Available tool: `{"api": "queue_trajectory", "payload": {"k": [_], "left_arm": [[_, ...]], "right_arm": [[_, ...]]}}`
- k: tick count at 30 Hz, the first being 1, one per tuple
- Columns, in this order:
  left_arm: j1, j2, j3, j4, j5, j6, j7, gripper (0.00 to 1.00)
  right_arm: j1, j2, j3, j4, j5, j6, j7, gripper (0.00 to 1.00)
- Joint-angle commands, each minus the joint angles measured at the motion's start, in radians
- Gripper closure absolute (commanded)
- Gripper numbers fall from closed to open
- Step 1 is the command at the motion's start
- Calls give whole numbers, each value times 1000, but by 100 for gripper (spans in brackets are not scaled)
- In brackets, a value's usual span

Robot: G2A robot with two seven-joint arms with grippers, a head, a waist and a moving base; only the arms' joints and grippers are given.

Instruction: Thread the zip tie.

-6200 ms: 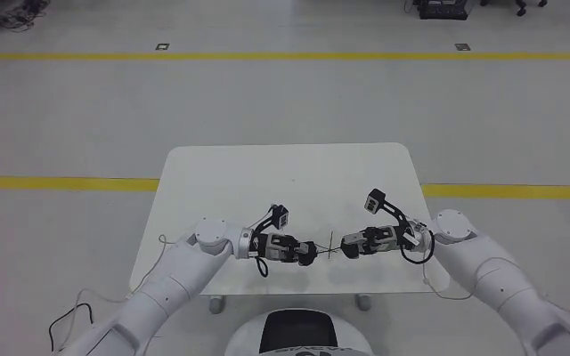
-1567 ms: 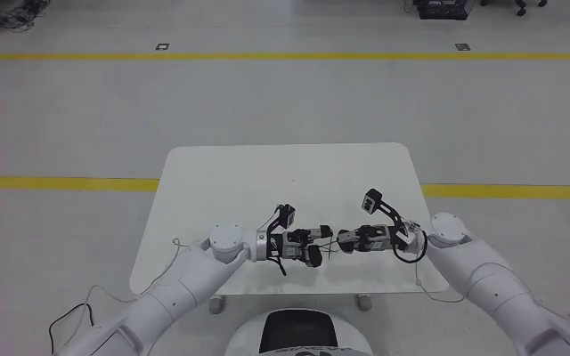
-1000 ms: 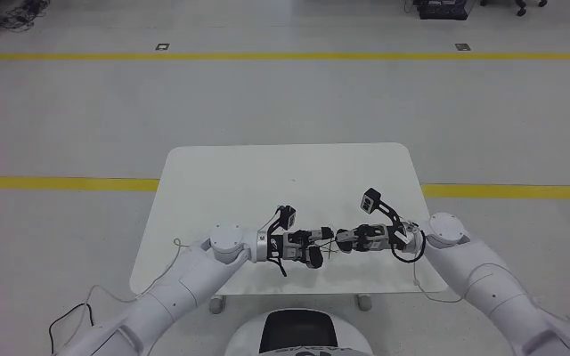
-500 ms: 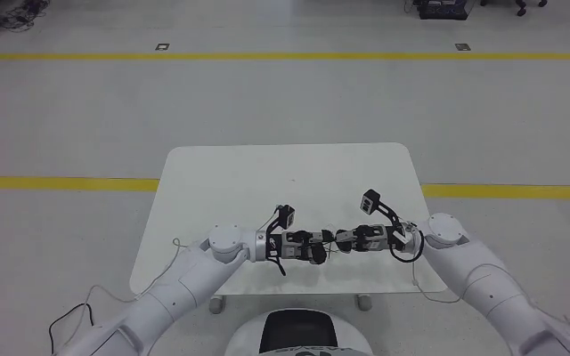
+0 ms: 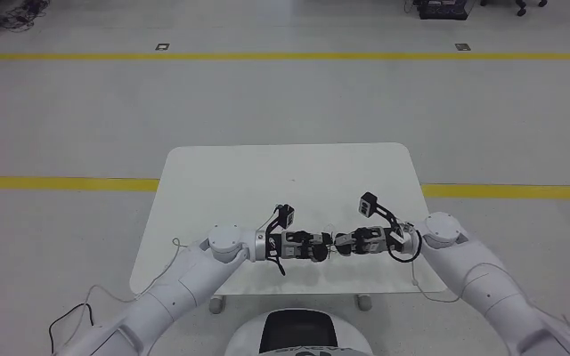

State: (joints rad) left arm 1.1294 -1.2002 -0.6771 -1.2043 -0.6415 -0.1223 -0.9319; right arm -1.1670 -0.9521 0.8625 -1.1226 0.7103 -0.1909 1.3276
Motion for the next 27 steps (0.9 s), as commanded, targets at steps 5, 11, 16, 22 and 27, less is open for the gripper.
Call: {"api": "queue_trajectory", "payload": {"k": [5,11,16,22,27], "left_arm": [[1,-1,3,0,-11,-9,-31,75],[-3,-2,5,8,-16,-23,-42,85],[-4,-3,7,12,-17,-24,-46,89],[-7,-4,9,15,-18,-23,-45,89],[-9,-4,10,17,-18,-21,-46,93]], "right_arm": [[9,-9,-6,15,0,12,31,100],[18,-17,-7,37,2,8,52,100],[22,-24,-10,46,-4,11,53,100],[26,-31,-9,53,-5,9,59,100],[28,-35,-11,54,-12,13,62,100]]}}
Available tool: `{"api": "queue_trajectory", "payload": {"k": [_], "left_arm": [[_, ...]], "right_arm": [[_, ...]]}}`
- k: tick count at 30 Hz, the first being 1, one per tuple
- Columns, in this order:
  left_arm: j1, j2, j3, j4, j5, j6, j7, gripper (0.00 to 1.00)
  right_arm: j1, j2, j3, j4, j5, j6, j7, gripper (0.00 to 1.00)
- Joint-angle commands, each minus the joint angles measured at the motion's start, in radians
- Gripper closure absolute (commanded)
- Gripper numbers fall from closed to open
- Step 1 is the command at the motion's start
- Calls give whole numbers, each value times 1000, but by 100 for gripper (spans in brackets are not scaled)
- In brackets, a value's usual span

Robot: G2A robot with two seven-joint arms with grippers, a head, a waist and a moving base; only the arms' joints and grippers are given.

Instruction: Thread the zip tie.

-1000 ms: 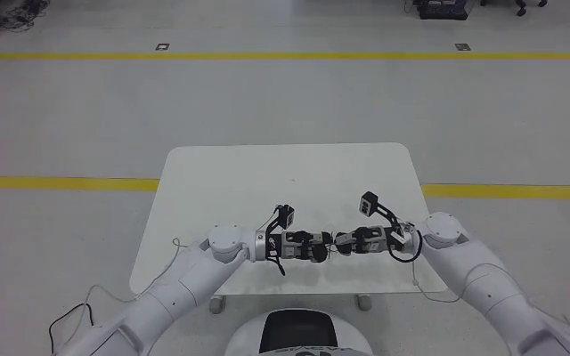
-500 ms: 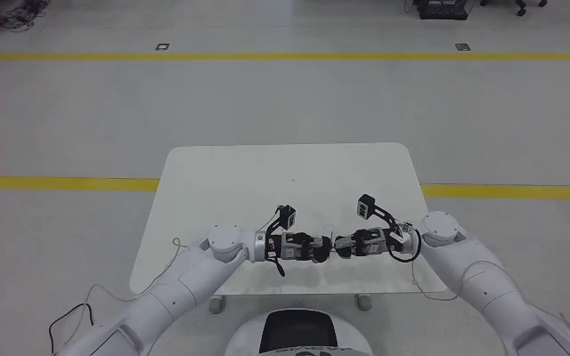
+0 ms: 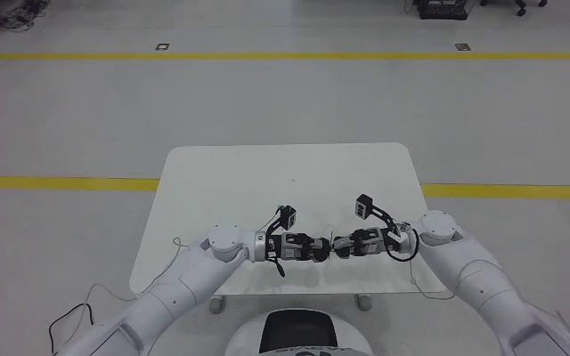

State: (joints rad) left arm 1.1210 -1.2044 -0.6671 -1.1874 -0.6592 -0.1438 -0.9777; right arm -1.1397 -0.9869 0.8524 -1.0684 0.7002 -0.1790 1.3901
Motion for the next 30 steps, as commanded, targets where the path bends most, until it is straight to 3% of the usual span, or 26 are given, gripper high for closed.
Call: {"api": "queue_trajectory", "payload": {"k": [1,25,30], "left_arm": [[-1,0,1,1,-1,0,0,94],[-4,-1,2,5,-4,1,0,94],[-4,-2,2,8,-6,0,-3,100]], "right_arm": [[1,-2,-1,0,-3,2,0,100],[-5,-8,11,-12,-8,-3,0,100],[-4,-9,10,-10,-9,-1,0,100]]}}
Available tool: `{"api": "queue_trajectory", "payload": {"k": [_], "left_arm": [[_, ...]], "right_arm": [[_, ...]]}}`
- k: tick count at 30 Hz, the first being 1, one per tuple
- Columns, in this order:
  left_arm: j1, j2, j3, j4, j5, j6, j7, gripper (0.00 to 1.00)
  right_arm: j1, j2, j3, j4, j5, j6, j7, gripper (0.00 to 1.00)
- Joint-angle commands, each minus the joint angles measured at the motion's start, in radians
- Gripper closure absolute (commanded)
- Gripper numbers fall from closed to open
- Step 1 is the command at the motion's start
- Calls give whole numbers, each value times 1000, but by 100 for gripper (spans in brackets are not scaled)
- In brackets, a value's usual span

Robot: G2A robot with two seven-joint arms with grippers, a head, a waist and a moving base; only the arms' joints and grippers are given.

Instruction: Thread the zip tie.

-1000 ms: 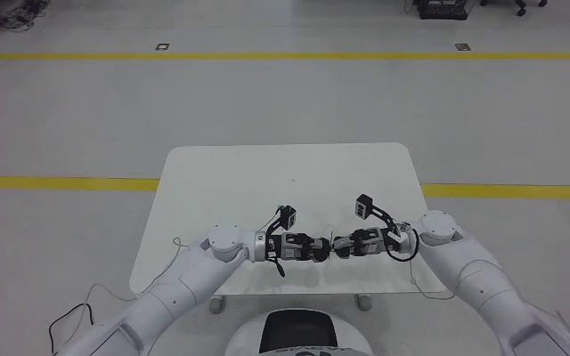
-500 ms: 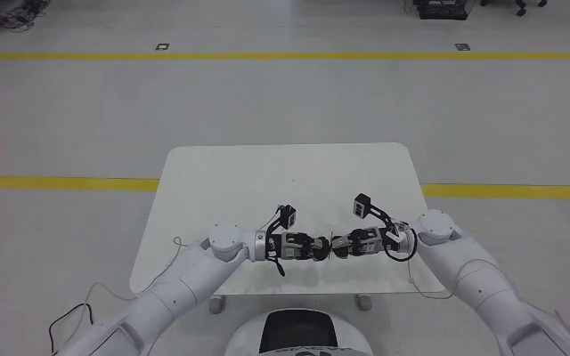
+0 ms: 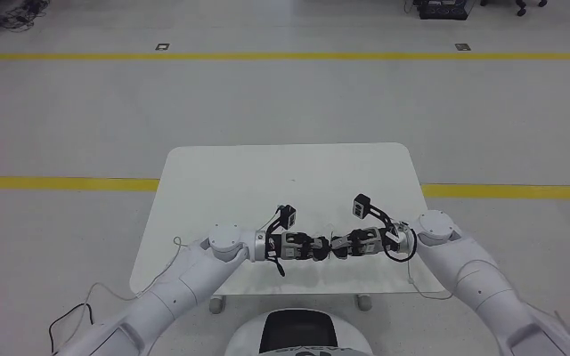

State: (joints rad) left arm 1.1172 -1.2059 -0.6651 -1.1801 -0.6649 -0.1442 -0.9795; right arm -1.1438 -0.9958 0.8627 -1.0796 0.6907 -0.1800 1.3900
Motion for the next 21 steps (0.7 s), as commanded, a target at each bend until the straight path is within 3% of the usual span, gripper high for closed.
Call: {"api": "queue_trajectory", "payload": {"k": [1,6,7,8,9,17,21], "left_arm": [[-1,0,1,3,0,0,-1,100],[-3,-1,2,6,0,-3,-1,100],[-3,-1,2,7,1,-4,-1,100],[-5,-2,3,9,5,-6,0,100],[-6,-2,3,11,9,-8,3,100],[-8,5,4,12,95,-52,40,100],[-7,11,1,9,163,-96,70,100]], "right_arm": [[0,-1,0,2,1,0,0,100],[-1,-2,1,7,4,0,0,100],[-1,-2,1,8,4,1,0,85],[-1,-2,0,8,5,2,0,53],[-2,-2,1,10,9,4,0,0],[-5,5,28,28,28,1,0,0],[-11,10,53,33,38,-1,-5,0]]}}
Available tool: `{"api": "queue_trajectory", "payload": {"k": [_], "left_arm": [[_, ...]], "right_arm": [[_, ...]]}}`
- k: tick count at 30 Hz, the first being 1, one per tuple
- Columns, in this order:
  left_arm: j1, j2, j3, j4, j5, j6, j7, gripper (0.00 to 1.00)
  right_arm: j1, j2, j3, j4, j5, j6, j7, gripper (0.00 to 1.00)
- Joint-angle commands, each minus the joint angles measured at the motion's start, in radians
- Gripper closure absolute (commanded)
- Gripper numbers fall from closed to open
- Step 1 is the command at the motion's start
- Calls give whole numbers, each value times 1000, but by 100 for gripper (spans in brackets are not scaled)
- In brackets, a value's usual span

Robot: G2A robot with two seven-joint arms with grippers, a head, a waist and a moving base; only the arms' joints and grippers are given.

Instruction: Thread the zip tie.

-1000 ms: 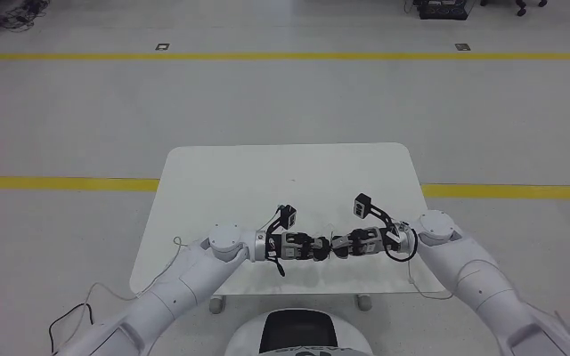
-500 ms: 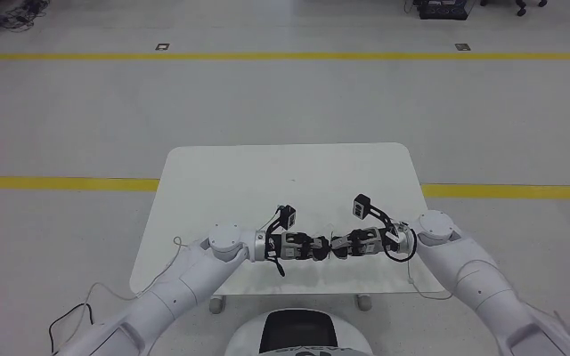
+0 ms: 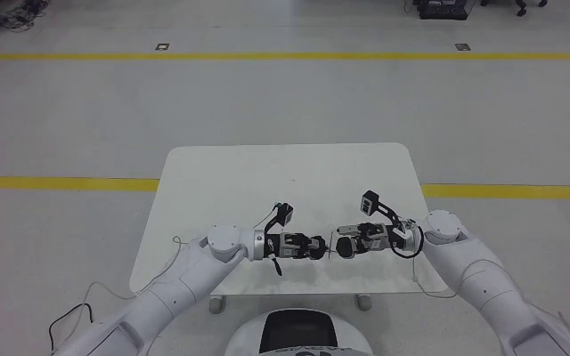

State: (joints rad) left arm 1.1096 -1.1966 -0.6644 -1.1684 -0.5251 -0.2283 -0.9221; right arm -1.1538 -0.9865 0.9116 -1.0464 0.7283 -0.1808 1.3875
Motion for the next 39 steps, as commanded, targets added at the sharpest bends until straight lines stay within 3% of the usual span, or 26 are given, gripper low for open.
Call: {"api": "queue_trajectory", "payload": {"k": [1,3,9,11,16,23,25,28,35,39], "left_arm": [[3,3,1,-8,40,-28,14,100],[4,5,4,-12,64,-51,5,100],[4,5,4,-12,64,-51,5,100],[12,6,-1,-9,61,-52,37,100],[21,21,-47,17,-4,-112,-40,100],[62,52,-134,-11,0,-112,-71,100],[74,59,-157,-20,3,-112,-74,100],[88,65,-180,-29,0,-112,-89,100],[91,67,-185,-32,1,-112,-95,100],[91,67,-185,-32,1,-112,-95,100]], "right_arm": [[-5,2,10,-1,4,3,-6,0],[-5,2,10,-1,4,3,-6,0],[-5,2,10,-1,4,3,-6,0],[-5,2,10,-1,4,3,-6,0],[-5,2,10,-1,4,3,-6,0],[-16,21,44,-103,-205,22,-207,0],[-34,27,55,-152,-243,35,-234,0],[-36,28,57,-156,-249,34,-239,0],[-36,28,57,-156,-249,34,-239,0],[-5,35,66,-202,-368,77,-271,0]]}}
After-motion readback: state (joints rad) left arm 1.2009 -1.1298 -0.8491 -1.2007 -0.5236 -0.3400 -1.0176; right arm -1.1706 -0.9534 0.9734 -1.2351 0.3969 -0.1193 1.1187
